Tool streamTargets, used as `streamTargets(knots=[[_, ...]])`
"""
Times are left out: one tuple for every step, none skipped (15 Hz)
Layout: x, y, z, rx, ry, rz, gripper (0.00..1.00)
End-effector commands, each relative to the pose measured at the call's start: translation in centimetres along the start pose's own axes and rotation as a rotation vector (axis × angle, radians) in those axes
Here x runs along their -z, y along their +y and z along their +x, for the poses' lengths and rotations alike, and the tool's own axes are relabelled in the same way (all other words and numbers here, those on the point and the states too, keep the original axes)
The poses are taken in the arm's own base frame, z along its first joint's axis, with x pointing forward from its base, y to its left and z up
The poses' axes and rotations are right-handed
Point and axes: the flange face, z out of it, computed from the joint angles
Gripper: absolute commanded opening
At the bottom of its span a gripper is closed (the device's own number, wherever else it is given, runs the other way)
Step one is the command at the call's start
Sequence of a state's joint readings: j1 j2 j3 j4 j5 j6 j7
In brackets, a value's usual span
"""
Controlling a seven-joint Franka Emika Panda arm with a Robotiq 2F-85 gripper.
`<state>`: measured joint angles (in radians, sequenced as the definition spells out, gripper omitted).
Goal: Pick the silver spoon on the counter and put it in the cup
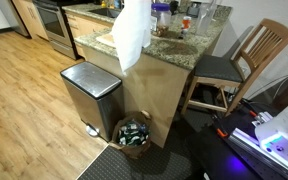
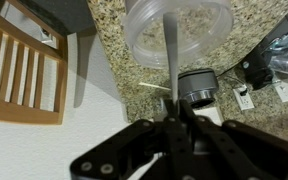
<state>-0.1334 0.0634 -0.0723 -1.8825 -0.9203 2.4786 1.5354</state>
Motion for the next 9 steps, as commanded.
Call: streamTargets(knots=[[0.5,-0.1,-0.6,0.014,0.022,-0.048,0.25],[0.6,-0.1,-0.8,0.026,0.02,-0.06,0.27],[0.8,-0.1,-0.9,0.026,0.024,-0.073,0.33],[1.1,0.0,-0.7,0.02,0.024,-0.083,0.42],[1.3,0.1,-0.5,0.009,0.024,-0.095,0.49],[1.5,0.2,-0.2,0.004,0.015,-0.108,0.57],[1.8,0.4,0.1,-0.002,-0.001,-0.117,0.63],[2.2,0.7,0.3,-0.012,-0.069,-0.113,0.72],[2.7,0.9,0.5,-0.031,-0.144,-0.087,0.79]])
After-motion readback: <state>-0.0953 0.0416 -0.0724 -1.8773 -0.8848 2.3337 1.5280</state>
